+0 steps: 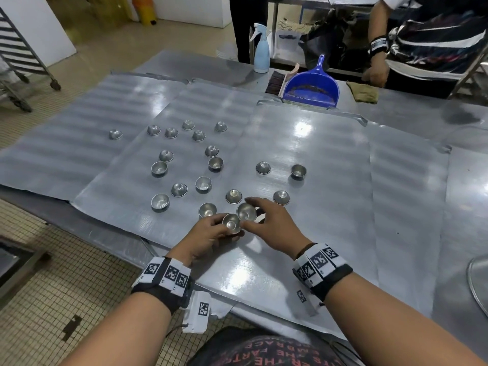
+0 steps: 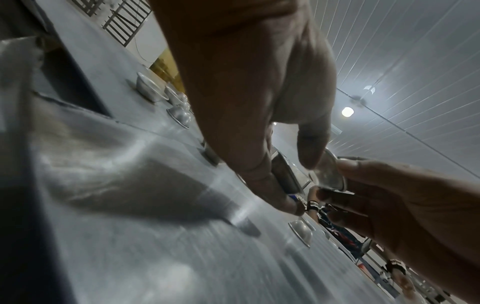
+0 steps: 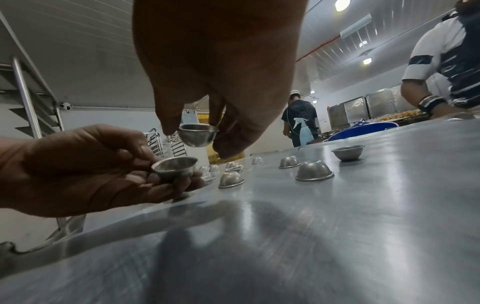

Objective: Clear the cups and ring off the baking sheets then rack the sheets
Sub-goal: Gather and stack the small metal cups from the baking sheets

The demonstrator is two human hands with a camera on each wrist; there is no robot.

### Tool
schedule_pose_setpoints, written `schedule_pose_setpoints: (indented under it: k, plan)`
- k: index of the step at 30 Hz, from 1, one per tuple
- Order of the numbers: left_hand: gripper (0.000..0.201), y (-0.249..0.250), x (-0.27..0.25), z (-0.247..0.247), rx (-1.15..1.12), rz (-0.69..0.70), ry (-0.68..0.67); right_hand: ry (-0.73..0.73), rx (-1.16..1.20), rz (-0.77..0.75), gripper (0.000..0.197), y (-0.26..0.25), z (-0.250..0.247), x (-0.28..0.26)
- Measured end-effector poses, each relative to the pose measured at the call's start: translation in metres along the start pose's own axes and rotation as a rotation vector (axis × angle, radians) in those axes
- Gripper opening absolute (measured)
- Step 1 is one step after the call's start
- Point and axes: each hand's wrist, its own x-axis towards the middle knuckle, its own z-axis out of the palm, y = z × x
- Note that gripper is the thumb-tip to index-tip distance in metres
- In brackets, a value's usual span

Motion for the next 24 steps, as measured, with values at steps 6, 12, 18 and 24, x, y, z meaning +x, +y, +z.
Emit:
schedule_pose_setpoints:
  k: [6,12,18,24]
  plan:
    - [0.036,0.001,-0.008,-0.002,-0.12,-0.013,-0.004,-0.094,-0.152,-0.065,0.059,0.0,0.013,0.002]
    - [0.027,-0.006,-0.014,-0.007,-0.257,-0.03,-0.022,-0.168,-0.197,-0.072,0.065,-0.001,0.024,0.001]
    - [0.046,-0.008,-0.014,-0.013,-0.343,-0.093,0.067,0.025,-0.186,0.061,0.055,0.008,0.0,0.015]
    - [0.036,-0.011,-0.009,-0.015,-0.292,-0.111,0.114,0.068,-0.439,0.286,0.059,0.046,-0.037,0.045]
